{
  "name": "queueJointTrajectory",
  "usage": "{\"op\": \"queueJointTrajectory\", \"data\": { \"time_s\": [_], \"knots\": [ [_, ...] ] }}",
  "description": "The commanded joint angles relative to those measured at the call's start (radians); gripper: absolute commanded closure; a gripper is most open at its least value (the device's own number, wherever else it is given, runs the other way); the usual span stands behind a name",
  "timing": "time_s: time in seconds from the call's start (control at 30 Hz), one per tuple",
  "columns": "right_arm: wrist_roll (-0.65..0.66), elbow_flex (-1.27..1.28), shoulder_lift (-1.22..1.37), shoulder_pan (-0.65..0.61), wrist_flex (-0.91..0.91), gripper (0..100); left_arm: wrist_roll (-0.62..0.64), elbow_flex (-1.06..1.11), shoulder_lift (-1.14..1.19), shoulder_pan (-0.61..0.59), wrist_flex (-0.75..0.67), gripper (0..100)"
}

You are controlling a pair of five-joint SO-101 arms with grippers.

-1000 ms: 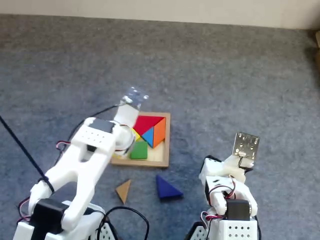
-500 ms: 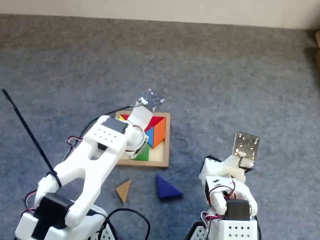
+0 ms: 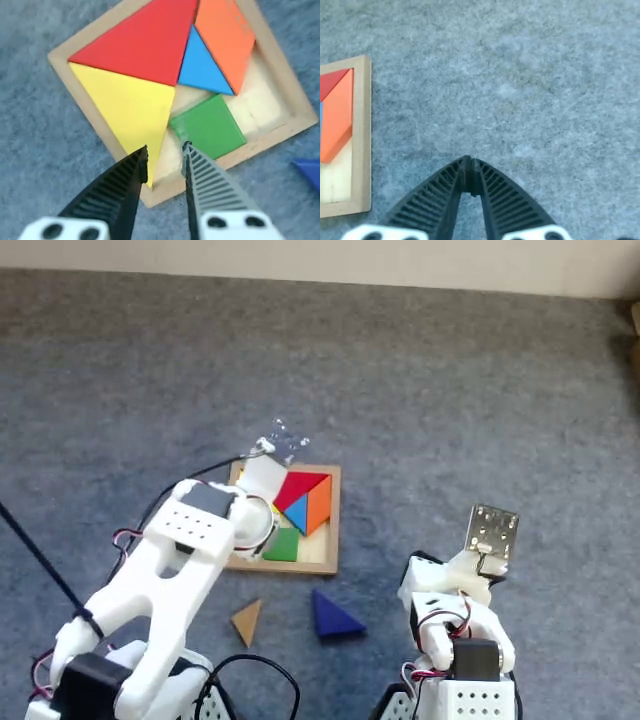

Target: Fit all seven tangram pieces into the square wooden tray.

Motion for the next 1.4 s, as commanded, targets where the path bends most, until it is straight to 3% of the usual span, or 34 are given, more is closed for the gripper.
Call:
{"op": "queueJointTrajectory", "data": {
  "time_s": [0.0,0.4,0.63,0.93,1.13,1.37],
  "knots": [
    [0.014,0.12,-0.019,0.012,-0.022,99.0,0.011,0.001,-0.031,-0.016,0.002,87],
    [0.014,0.12,-0.019,0.012,-0.022,99.0,0.009,-0.137,0.265,0.012,-0.008,87],
    [0.014,0.12,-0.019,0.012,-0.022,99.0,0.009,-0.151,0.189,0.104,-0.012,87],
    [0.014,0.12,-0.019,0.012,-0.022,99.0,0.037,-0.166,0.058,0.101,-0.002,87],
    [0.014,0.12,-0.019,0.012,-0.022,99.0,0.063,-0.2,0.008,0.105,0.1,84],
    [0.014,0.12,-0.019,0.012,-0.022,99.0,0.307,-0.237,0.008,0.111,0.149,72]
  ]
}}
